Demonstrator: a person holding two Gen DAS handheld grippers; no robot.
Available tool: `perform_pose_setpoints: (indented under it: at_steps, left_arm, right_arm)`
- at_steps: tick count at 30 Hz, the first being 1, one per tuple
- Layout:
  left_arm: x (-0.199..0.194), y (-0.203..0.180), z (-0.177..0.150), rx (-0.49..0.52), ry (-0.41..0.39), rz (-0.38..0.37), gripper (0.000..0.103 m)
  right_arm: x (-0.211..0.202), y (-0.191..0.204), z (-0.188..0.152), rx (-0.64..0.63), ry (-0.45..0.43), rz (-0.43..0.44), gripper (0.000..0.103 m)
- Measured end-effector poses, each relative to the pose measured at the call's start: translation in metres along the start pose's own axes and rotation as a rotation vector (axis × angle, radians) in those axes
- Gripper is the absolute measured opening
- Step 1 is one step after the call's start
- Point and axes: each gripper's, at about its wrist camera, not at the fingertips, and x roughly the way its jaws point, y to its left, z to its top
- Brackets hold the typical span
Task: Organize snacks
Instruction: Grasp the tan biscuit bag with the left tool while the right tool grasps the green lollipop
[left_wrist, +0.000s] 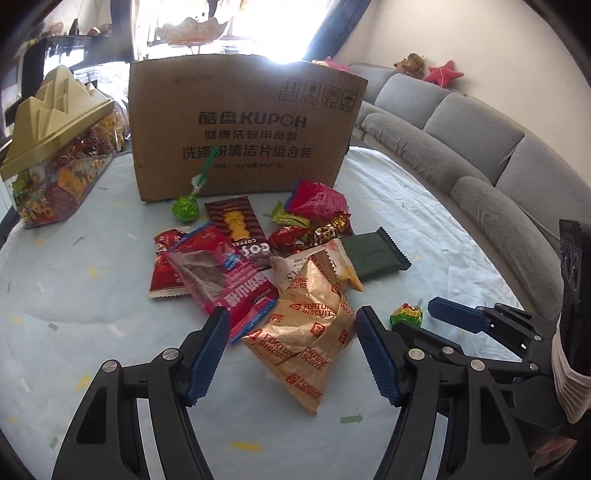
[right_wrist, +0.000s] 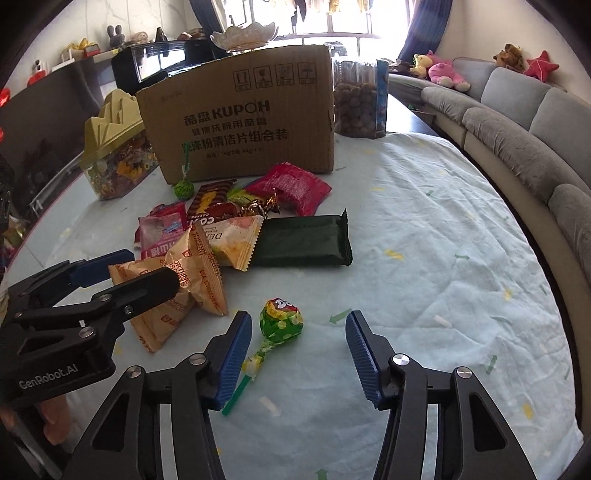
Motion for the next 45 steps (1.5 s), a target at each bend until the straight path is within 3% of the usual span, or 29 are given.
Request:
perform_pose_setpoints:
  at_steps: [5,12,14,16,21,34,45]
  left_arm:
    - [0.005,-0.002,0.002,-0.009,-0.001,-0.033,0.067]
    - [0.002,-0.009,0.002,0.01,-0.01,-0.047,0.046]
    - [-0.001,-0.011,0.003,0.013,-0.012,-0.042,0.044]
    - [-0.005,-0.013,0.002,0.018,-0.018,-0.033,0.033]
    - [-0.016,-0.018,0.002,0.025,-0.033,-0.043,0.025]
    - [-0.046,-0.023,0.003,0.009,-0.095,-0.025,0.02]
    - [-0.065,-0.018,0.028,0.017,-0.171,0.013,0.02]
  right_arm:
    - [0.006,-0.002,0.001,0.007,0.016,0.018,0.043]
    - [0.008,-0.003,0.002,0.022,0.031,0.039,0.026]
    - [0.008,-0.004,0.002,0.029,0.034,0.045,0.026]
    - [0.008,-0.005,0.002,0.033,0.036,0.048,0.026]
    - [-0.002,-0.003,0.004,0.034,0.017,0.055,0.026]
    - [-0.034,0.007,0.01,0.013,-0.044,0.073,0.026]
    - [-0.05,0.016,0.038,-0.011,-0.108,0.12,0.026]
